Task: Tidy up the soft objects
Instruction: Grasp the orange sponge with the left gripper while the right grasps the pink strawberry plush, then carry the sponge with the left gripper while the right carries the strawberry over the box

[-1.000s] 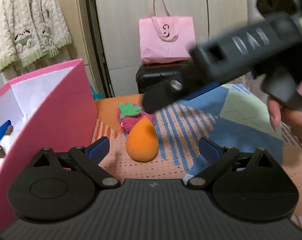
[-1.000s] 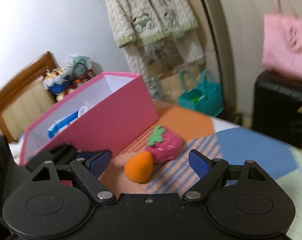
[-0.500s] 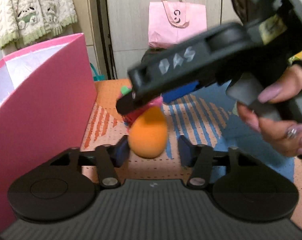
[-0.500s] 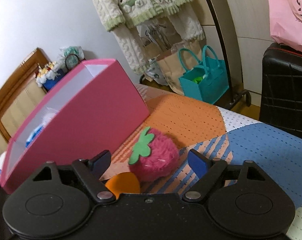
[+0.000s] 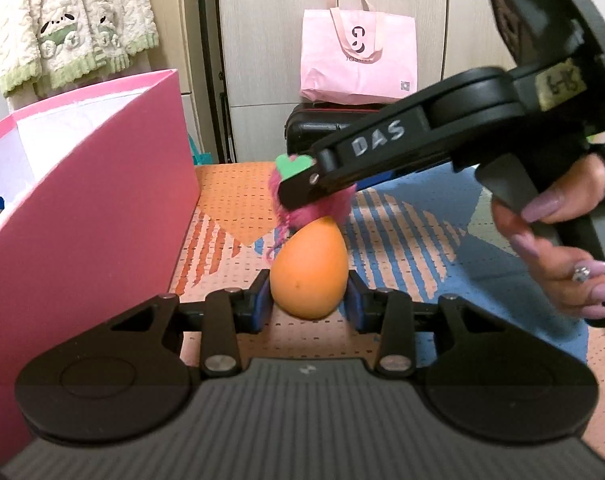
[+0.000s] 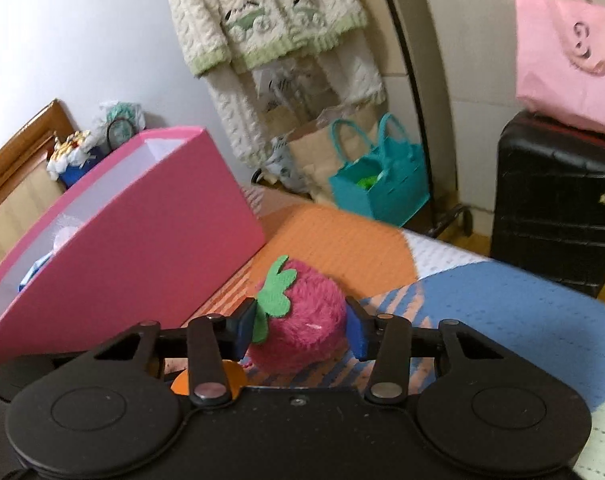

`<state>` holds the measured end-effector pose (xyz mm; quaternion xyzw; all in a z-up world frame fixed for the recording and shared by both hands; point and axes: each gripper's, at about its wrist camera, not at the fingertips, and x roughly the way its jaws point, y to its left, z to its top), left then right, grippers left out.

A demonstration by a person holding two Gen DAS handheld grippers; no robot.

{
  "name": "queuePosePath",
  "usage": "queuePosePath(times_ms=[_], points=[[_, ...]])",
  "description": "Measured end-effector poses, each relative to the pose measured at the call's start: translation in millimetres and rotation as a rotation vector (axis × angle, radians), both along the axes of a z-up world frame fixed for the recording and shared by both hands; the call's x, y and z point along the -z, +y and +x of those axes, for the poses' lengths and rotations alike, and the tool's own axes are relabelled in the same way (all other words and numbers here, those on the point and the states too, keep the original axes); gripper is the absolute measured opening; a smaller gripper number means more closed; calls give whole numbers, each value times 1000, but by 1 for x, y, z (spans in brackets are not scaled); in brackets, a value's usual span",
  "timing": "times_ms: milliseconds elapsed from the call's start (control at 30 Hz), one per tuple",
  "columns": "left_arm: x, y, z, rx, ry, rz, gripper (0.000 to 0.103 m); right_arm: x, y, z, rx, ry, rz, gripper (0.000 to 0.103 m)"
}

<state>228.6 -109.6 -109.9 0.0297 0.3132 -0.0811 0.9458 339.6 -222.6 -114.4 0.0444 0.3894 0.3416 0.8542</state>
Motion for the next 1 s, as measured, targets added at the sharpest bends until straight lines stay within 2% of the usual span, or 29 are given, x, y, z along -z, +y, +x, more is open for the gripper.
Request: queuePosePath(times_ms=[267,400,600,1000], points=[[-5,-1,-9,10,10,-24,37,-7,-21,-14,73,14,26,51],[-7,0,-17,22,23,-43,37,-7,-30,-27,143,37,-6,51],[-13,2,-33,51,44,-81,37,-7,-40,-52,184,57,-22,51],[-28,9,-70,88,18,-101,37,-29,-46,-124,244,-26,-64,51]])
